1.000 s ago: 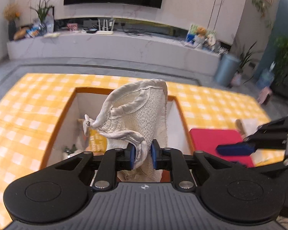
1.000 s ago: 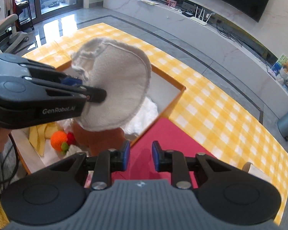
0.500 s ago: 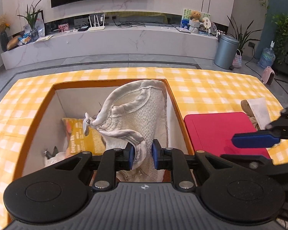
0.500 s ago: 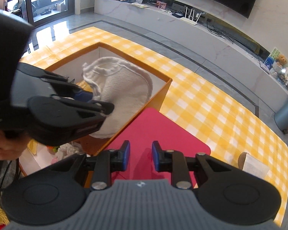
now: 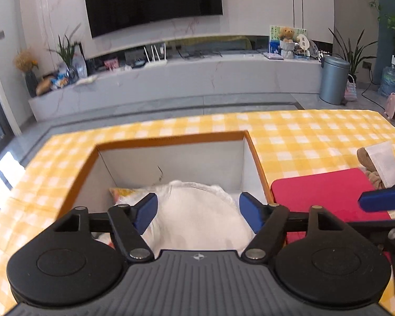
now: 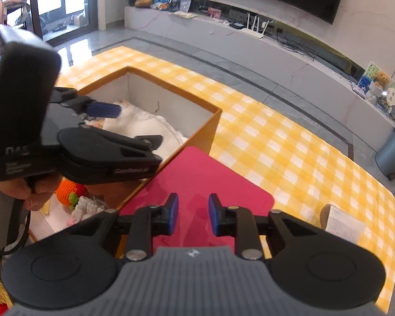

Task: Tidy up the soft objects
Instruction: 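Grasp the white mesh bag with the right gripper while the left grasps the brown towel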

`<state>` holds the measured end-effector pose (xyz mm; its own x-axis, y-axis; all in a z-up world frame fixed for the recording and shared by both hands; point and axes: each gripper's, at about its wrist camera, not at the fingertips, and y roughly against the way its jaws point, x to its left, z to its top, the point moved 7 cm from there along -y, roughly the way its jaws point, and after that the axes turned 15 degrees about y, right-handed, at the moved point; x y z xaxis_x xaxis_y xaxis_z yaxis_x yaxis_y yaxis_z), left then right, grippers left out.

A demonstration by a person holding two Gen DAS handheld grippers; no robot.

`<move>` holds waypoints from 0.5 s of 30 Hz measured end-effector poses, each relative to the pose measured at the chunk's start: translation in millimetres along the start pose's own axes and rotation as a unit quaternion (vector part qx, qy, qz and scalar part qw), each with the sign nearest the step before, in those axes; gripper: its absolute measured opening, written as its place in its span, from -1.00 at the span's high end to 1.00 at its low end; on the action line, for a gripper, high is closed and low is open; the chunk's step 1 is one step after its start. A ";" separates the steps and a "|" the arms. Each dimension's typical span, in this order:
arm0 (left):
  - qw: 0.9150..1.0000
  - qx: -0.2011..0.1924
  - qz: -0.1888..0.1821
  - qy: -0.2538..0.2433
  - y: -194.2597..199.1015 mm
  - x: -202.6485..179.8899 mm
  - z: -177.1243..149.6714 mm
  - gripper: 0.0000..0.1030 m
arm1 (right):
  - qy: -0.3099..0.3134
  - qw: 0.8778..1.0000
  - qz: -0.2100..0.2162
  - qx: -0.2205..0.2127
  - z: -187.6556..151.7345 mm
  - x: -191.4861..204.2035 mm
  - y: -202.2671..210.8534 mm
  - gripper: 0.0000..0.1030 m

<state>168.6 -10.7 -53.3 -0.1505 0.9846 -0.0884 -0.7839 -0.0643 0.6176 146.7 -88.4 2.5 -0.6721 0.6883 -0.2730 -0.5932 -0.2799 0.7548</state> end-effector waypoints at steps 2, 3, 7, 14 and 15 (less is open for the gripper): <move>1.000 -0.007 0.001 -0.003 7.0 -5.5 2.2 -0.74 | -0.009 1.000 -0.006 -0.009 -3.6 -7.7 7.3 0.39; 1.000 -0.008 -0.006 -0.003 11.4 -7.8 3.7 -0.74 | -0.015 1.000 -0.010 -0.013 -6.1 -12.6 11.9 0.33; 0.999 -0.022 -0.032 0.013 36.2 -20.3 14.7 -0.74 | -0.044 0.998 -0.040 -0.032 -21.7 -44.5 33.9 0.16; 0.994 -0.023 -0.104 -0.009 65.8 -78.2 27.6 -0.74 | -0.133 0.977 -0.166 0.001 -96.5 -127.5 47.6 -0.68; 0.993 -0.015 -0.118 -0.016 66.2 -89.6 28.2 -0.74 | -0.151 0.971 -0.184 0.015 -110.1 -138.0 40.1 -0.70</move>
<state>147.2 -98.6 17.5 0.0584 0.9774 -0.2032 -0.8125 0.1648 0.5591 166.8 -268.2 4.8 -0.2546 0.9040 -0.3433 -0.7516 0.0385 0.6585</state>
